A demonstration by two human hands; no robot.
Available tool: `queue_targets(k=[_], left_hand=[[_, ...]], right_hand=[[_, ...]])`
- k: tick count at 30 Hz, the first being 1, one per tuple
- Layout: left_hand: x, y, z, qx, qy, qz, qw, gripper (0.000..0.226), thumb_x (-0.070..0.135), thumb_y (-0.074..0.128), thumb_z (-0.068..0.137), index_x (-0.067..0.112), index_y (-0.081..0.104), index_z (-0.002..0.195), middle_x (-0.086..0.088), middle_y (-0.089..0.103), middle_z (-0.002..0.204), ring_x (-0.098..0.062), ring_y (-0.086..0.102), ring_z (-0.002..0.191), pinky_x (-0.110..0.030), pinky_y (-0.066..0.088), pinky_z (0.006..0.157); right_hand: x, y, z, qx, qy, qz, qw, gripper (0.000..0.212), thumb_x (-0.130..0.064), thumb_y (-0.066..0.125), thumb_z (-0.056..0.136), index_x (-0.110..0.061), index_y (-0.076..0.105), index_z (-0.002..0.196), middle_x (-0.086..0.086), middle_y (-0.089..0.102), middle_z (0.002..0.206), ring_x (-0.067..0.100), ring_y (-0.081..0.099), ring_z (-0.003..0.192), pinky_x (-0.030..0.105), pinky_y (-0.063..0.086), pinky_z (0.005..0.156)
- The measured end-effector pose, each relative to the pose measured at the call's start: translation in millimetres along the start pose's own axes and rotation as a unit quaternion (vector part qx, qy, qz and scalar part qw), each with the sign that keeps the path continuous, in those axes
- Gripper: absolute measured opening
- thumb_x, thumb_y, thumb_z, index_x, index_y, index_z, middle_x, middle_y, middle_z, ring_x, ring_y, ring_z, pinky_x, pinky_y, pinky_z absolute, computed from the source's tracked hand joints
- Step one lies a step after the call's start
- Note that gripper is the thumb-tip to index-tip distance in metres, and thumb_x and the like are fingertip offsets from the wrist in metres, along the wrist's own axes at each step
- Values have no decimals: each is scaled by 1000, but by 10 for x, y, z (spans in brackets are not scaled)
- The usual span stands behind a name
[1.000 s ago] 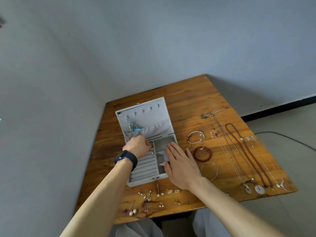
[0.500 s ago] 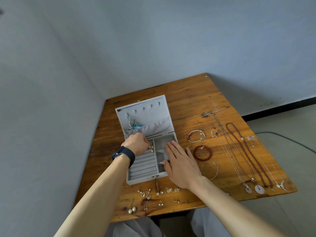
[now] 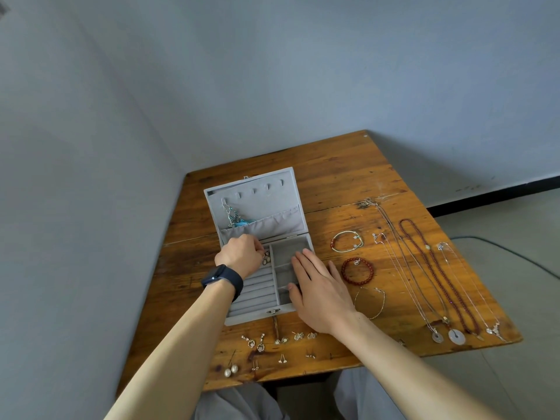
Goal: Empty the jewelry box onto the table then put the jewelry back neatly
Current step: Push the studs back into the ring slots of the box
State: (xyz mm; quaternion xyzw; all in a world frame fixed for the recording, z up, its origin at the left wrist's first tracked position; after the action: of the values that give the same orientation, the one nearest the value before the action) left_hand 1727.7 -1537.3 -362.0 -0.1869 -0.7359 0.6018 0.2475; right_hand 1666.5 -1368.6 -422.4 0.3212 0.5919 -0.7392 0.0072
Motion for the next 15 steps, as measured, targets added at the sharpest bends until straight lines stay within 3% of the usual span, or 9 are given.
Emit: queue_targets(k=[5,12,15], left_hand=[[24,6,-18,48,12,38,998,13,27,56,94,28,64,103,-2,68,100,-28,65,88,-33,48,65],[-16,41,-17,60,16,12,998,8,25,59,95,29,66,94,-3,69,100,-27,65,87,-32,47,63],[-37,39,-45,65,33,1,997,15,22,57,95,29,70,101,-2,70,103,-26,65,90,-31,46,63]], right_hand=[[-5,-2,5,3,-2,-6,1000,62,-44,28,104,-17,19,158,-6,12,166,7,-9,152,48,8,124],[6,17,7,5,-5,-18,1000,61,-44,27,104,-17,19,158,-5,12,166,8,-7,152,49,9,123],[9,23,13,0,-7,-29,1000,62,-45,25,104,-17,17,159,-5,10,167,9,-10,152,50,9,123]])
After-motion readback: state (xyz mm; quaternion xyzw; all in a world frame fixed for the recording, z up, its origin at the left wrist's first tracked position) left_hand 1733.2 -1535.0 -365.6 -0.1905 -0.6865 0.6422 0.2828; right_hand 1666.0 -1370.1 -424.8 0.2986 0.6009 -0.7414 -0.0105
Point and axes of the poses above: each hand's wrist, its own z-axis towards the middle knuckle, its own y-axis out of the palm, x = y × z, the point moved 7 cm from there along z, towards the middle knuckle
